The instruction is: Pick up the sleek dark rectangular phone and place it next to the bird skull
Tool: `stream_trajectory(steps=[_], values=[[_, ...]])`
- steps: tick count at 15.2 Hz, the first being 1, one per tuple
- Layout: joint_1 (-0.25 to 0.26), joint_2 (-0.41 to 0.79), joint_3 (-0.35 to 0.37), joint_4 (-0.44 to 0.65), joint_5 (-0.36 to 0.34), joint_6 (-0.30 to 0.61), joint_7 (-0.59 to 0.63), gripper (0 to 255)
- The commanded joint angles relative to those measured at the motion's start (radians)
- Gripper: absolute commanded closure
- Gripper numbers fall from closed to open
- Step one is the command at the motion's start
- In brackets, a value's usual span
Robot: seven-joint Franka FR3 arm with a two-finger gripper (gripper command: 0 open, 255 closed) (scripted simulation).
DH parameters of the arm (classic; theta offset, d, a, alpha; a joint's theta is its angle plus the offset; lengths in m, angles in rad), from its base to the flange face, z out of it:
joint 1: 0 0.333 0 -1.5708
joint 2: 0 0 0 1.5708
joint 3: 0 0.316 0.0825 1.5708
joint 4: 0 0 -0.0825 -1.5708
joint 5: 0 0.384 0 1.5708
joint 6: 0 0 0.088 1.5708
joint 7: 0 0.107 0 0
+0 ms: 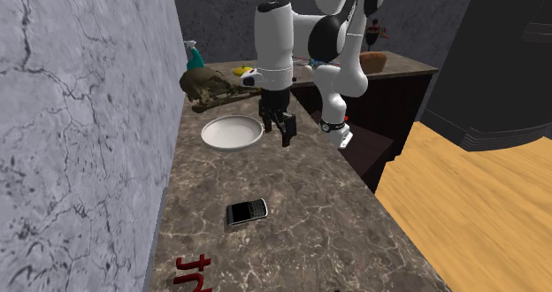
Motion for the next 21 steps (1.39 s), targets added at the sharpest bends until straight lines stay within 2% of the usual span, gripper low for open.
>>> stream_trajectory(steps=[1,8,14,21], values=[[0.001,0.081,0.008,0.057,-0.008,0.026,0.037,0],[0.015,0.354,0.011,0.277,-0.042,0.081,0.147,0],[0.041,0.599,-0.005,0.532,-0.065,0.076,0.224,0],[0.046,0.642,-0.009,0.511,-0.07,0.14,0.23,0]])
